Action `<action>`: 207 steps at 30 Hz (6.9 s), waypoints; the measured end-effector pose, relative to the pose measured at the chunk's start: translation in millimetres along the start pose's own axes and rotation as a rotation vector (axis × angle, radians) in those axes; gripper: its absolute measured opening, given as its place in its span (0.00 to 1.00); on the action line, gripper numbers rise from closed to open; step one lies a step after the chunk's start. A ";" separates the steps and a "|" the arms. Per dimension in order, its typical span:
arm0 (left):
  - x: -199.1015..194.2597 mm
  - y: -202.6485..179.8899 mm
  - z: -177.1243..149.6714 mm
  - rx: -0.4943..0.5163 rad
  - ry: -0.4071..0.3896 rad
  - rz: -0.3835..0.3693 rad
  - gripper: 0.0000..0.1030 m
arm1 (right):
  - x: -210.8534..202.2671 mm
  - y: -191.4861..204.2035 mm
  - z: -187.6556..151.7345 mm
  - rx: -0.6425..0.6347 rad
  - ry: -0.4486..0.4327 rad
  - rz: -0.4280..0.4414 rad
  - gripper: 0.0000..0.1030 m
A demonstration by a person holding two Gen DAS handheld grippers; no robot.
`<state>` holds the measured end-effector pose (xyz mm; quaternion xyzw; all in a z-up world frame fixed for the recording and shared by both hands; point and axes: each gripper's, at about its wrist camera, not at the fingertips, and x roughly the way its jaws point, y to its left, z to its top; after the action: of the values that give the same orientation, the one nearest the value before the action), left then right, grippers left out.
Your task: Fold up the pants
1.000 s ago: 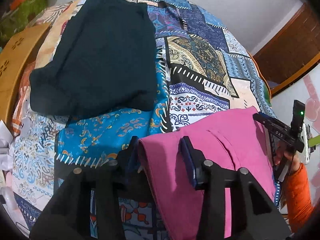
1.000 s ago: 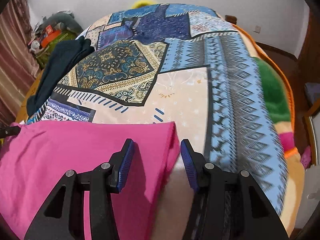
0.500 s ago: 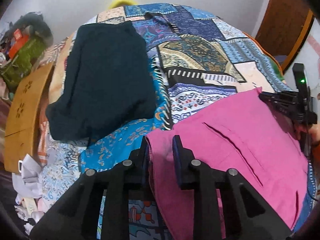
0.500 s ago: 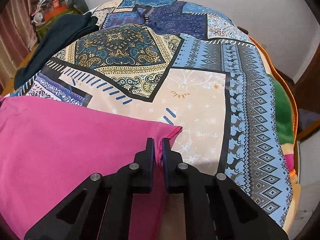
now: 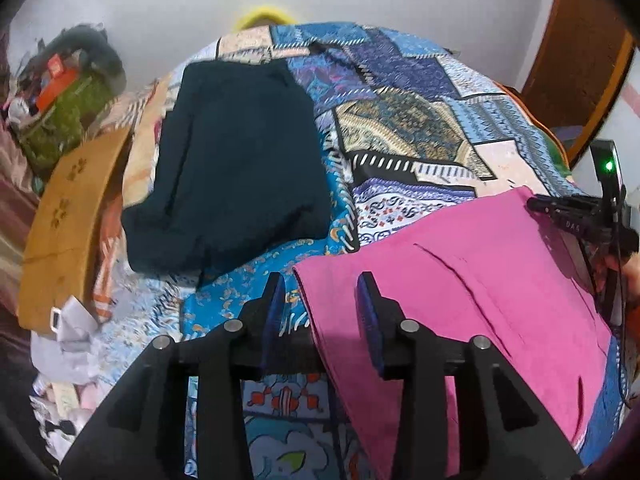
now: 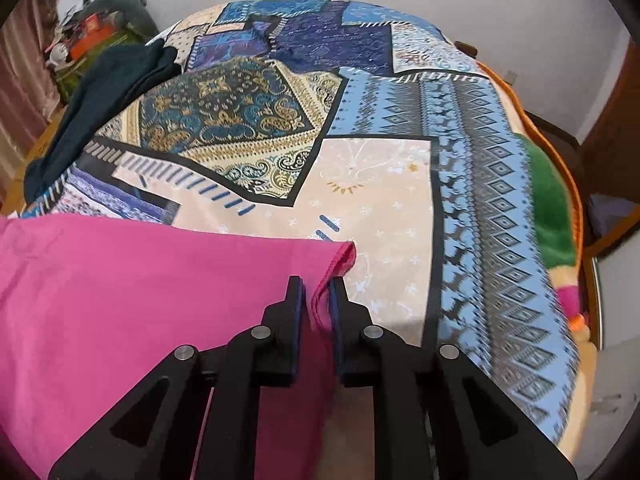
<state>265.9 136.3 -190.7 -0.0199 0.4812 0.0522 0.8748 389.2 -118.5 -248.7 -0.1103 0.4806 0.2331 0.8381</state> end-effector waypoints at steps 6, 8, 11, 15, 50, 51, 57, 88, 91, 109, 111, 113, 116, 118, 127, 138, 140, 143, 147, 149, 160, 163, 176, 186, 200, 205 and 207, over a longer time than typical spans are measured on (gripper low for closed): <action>-27.3 -4.7 6.6 0.012 -0.045 -0.033 0.63 | -60.4 18.8 6.9 -0.042 -0.152 0.034 0.53; -31.9 -5.8 9.6 0.001 -0.056 -0.040 0.73 | -80.4 29.2 8.6 -0.063 -0.206 0.064 0.62; -34.7 -6.4 15.0 -0.042 -0.068 -0.068 0.82 | -102.6 53.0 14.0 -0.107 -0.261 0.110 0.75; -23.0 -11.3 18.0 -0.045 -0.028 -0.092 0.83 | -105.1 83.1 12.7 -0.150 -0.256 0.203 0.77; -35.1 -21.4 -67.4 -0.034 0.056 -0.033 0.92 | -87.5 50.0 -95.6 -0.085 -0.002 0.209 0.80; -37.3 -22.1 -69.3 -0.032 0.054 -0.032 0.92 | -88.5 46.6 -101.0 -0.078 0.001 0.206 0.80; -51.2 -27.8 -80.6 0.009 0.031 -0.007 0.92 | -93.3 31.0 -123.4 -0.020 -0.001 0.183 0.80; -107.6 -27.5 -125.8 -0.171 0.059 -0.166 0.86 | -101.0 83.0 -113.6 -0.023 -0.093 0.197 0.80; -104.3 -34.3 -133.6 -0.208 0.101 -0.232 0.81 | -102.8 80.3 -114.7 -0.017 -0.073 0.218 0.80; -77.0 -21.6 -111.4 -0.442 0.111 -0.491 0.57 | -104.6 82.8 -122.5 -0.009 -0.082 0.224 0.80; -70.2 -18.7 -102.5 -0.446 0.100 -0.473 0.51 | -104.5 83.6 -122.5 -0.008 -0.083 0.226 0.80; -62.0 -16.7 -94.7 -0.450 0.104 -0.428 0.44 | -104.6 84.0 -122.5 -0.005 -0.084 0.226 0.80; -56.2 -13.3 -93.1 -0.493 0.111 -0.440 0.44 | -104.9 86.0 -122.9 -0.002 -0.085 0.227 0.80; -57.6 -14.7 -96.5 -0.496 0.113 -0.445 0.44 | -104.8 85.8 -123.1 0.000 -0.086 0.231 0.80; -40.5 -15.9 -80.4 -0.493 0.108 -0.440 0.45 | -101.0 82.4 -123.0 0.009 -0.080 0.265 0.80; -72.3 -31.9 -80.0 -0.248 -0.044 -0.123 0.25 | -106.9 79.7 -121.1 0.030 -0.080 0.279 0.80; -87.7 -33.1 -82.5 -0.175 -0.101 0.003 0.24 | -109.1 80.5 -122.2 0.031 -0.086 0.280 0.80; -107.7 -37.6 -86.2 -0.048 -0.185 0.207 0.24 | -108.8 81.5 -124.1 0.024 -0.085 0.272 0.80; -121.2 -43.1 -86.2 0.037 -0.251 0.311 0.24 | -106.6 78.0 -126.7 0.045 -0.079 0.273 0.80; -124.2 -48.3 -83.7 0.064 -0.272 0.317 0.24 | -105.2 76.2 -127.1 0.054 -0.074 0.277 0.80; -140.3 -82.4 -41.9 0.051 -0.333 0.110 0.20 | -103.6 77.4 -128.2 0.052 -0.071 0.281 0.80; -140.6 -89.5 -27.8 0.030 -0.318 0.002 0.19 | -103.1 77.2 -128.8 0.058 -0.071 0.287 0.80; -96.4 -128.8 -3.1 -0.024 -0.103 -0.329 0.18 | -100.8 75.1 -128.6 0.061 -0.073 0.304 0.80; -58.5 -152.8 -21.3 0.000 0.058 -0.362 0.28 | -99.2 74.0 -128.3 0.067 -0.074 0.317 0.80; -69.3 -122.7 -23.3 -0.004 0.067 -0.373 0.76 | -97.9 73.7 -129.8 0.075 -0.069 0.327 0.80; -80.9 -102.3 -9.4 -0.004 -0.026 -0.260 0.86 | -97.7 74.1 -130.6 0.074 -0.068 0.328 0.80; -75.3 -92.7 0.7 0.002 -0.044 -0.194 0.86 | -97.7 74.4 -130.7 0.076 -0.067 0.329 0.80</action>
<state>236.8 38.8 -128.3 -0.0643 0.4578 -0.0326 0.8861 211.8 -135.2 -229.1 0.0093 0.4724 0.3524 0.8078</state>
